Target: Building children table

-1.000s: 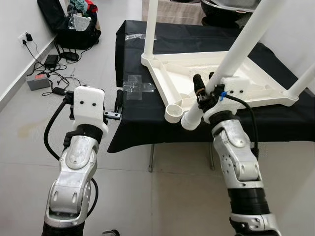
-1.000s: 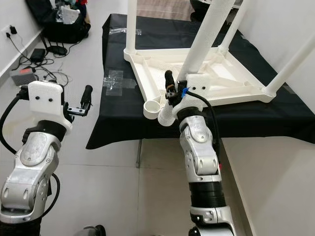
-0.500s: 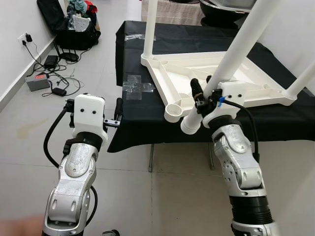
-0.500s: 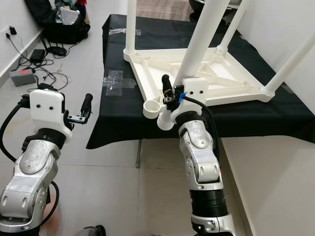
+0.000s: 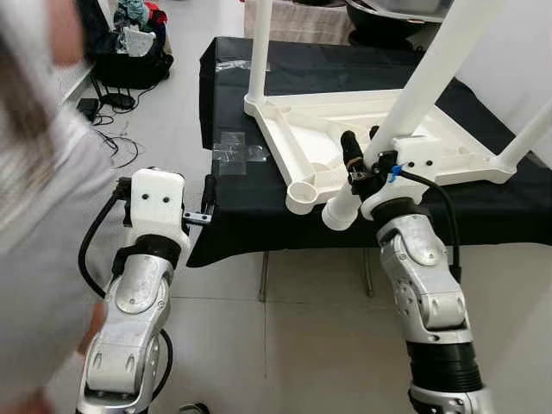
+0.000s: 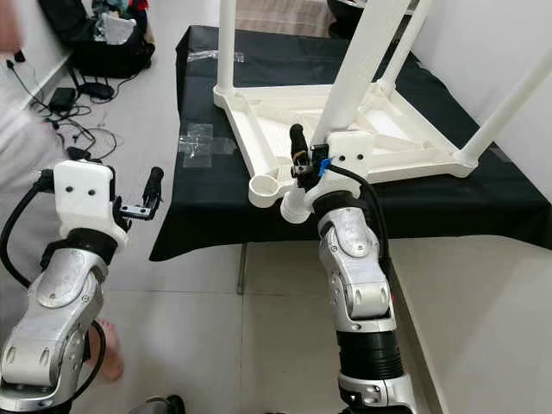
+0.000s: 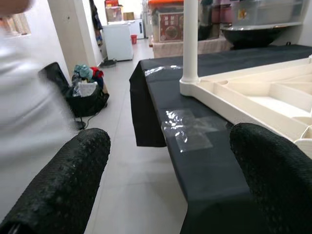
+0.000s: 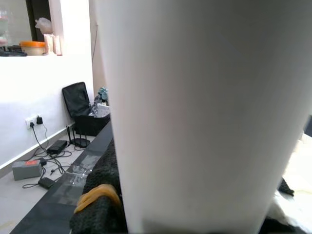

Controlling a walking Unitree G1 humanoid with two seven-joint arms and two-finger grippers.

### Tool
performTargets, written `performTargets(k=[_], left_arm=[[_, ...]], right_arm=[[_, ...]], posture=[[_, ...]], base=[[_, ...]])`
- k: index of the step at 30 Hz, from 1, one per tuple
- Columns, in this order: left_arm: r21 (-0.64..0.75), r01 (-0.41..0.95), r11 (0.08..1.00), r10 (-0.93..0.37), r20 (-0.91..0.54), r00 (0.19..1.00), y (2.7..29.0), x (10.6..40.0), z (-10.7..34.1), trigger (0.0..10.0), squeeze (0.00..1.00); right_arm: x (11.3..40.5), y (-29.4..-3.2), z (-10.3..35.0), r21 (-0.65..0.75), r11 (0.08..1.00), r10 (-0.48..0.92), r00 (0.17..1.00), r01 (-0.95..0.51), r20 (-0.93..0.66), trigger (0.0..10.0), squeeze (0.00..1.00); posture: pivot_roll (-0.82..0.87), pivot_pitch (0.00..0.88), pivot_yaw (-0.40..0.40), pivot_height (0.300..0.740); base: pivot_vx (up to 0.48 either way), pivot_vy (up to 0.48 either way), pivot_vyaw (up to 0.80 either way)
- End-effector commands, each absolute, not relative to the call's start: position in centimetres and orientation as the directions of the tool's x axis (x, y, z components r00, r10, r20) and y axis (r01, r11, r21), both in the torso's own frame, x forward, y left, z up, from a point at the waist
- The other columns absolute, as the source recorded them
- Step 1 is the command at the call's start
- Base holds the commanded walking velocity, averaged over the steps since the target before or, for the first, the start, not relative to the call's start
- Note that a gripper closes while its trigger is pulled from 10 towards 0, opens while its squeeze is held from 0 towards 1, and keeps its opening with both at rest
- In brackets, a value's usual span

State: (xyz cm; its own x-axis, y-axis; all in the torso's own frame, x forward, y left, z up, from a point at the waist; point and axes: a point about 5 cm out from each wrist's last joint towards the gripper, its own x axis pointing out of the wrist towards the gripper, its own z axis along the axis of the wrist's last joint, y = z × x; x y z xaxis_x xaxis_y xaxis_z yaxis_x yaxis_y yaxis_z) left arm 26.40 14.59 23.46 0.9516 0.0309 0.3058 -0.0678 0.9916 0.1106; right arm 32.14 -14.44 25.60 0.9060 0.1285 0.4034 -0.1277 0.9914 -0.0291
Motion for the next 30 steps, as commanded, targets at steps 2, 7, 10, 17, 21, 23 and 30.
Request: performTargets(k=[2, 7, 10, 17, 21, 23, 30], left_arm=[[0.110, -0.078, 0.991, 0.040, 0.313, 0.949, 14.8, 26.0, 23.6, 10.0, 0.00], [0.110, -0.067, 0.992, 0.029, 0.312, 0.949, 14.6, 26.1, 23.6, 10.0, 0.00], [0.110, -0.060, 0.992, 0.023, 0.314, 0.949, 14.4, 26.1, 23.6, 10.0, 0.00], [0.105, -0.048, 0.993, 0.011, 0.332, 0.943, 14.1, 26.9, 24.3, 10.0, 0.00], [0.106, -0.050, 0.993, 0.011, 0.335, 0.942, 14.1, 27.0, 24.4, 10.0, 0.00], [0.105, -0.059, 0.993, 0.020, 0.345, 0.939, 14.1, 27.3, 24.7, 10.0, 0.00], [0.109, -0.047, 0.993, 0.007, 0.344, 0.939, 13.8, 27.3, 24.9, 10.0, 0.00]], right_arm=[[32.0, -15.0, 26.1, -0.025, 0.994, 0.104, 0.903, -0.103, 0.417, 10.0, 0.00], [32.5, -15.1, 26.7, -0.025, 0.995, 0.100, 0.898, -0.099, 0.428, 10.0, 0.00], [32.7, -15.2, 26.9, -0.024, 0.995, 0.098, 0.896, -0.097, 0.433, 10.0, 0.00], [34.6, -14.9, 29.2, -0.016, 0.995, 0.098, 0.873, -0.103, 0.478, 10.0, 0.00], [34.9, -14.9, 29.4, -0.015, 0.994, 0.099, 0.871, -0.105, 0.481, 10.0, 0.00], [35.7, -14.7, 30.3, -0.011, 0.995, 0.092, 0.863, -0.100, 0.498, 10.0, 0.00], [36.5, -14.2, 30.6, -0.017, 0.994, 0.099, 0.862, -0.104, 0.498, 10.0, 0.00]], posture=[[0.08, 0.177, -0.136, 0.740], [0.08, 0.175, -0.135, 0.740], [0.08, 0.175, -0.135, 0.740], [0.08, 0.178, -0.140, 0.740], [0.08, 0.178, -0.140, 0.740], [0.08, 0.190, -0.140, 0.740], [0.09, 0.186, -0.135, 0.740]], base=[[0.000, 0.000, 0.00], [0.000, 0.000, 0.00], [0.000, 0.000, 0.00], [0.000, 0.000, 0.00], [0.000, 0.000, 0.00], [0.000, 0.000, 0.00], [0.000, 0.000, 0.00]])
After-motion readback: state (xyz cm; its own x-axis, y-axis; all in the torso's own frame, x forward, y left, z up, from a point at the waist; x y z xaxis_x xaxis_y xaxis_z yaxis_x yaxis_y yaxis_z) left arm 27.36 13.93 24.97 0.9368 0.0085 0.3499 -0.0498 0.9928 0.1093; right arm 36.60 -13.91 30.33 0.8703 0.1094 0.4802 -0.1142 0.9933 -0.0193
